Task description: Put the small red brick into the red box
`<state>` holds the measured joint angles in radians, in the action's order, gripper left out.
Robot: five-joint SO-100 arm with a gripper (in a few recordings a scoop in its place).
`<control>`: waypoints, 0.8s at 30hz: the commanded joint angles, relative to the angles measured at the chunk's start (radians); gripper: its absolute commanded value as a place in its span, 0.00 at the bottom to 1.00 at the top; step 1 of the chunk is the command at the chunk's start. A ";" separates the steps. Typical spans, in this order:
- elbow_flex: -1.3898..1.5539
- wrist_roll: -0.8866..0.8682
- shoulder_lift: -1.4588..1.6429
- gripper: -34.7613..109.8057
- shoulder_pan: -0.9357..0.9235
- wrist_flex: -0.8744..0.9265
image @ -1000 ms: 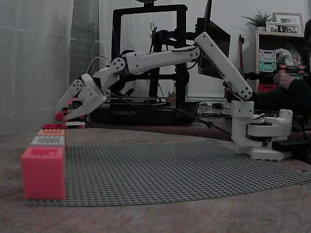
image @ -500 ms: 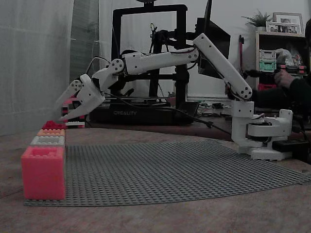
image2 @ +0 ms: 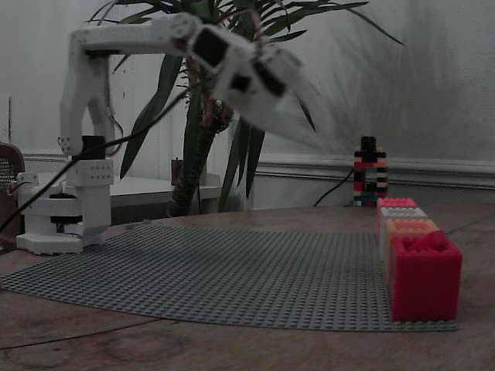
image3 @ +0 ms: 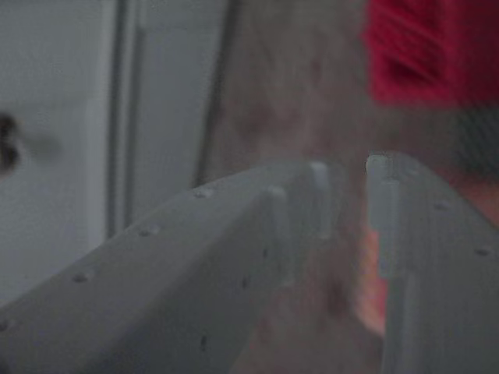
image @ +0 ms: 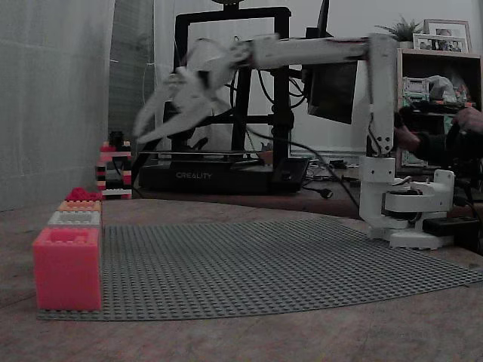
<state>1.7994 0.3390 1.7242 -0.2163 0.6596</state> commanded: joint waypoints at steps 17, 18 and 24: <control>1.022 -0.133 1.243 0.24 0.160 0.543; 1.032 -0.158 1.275 0.24 0.167 0.574; 1.049 -0.244 1.434 0.24 0.183 0.718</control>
<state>2.8563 0.1012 3.0971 -0.0414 1.3146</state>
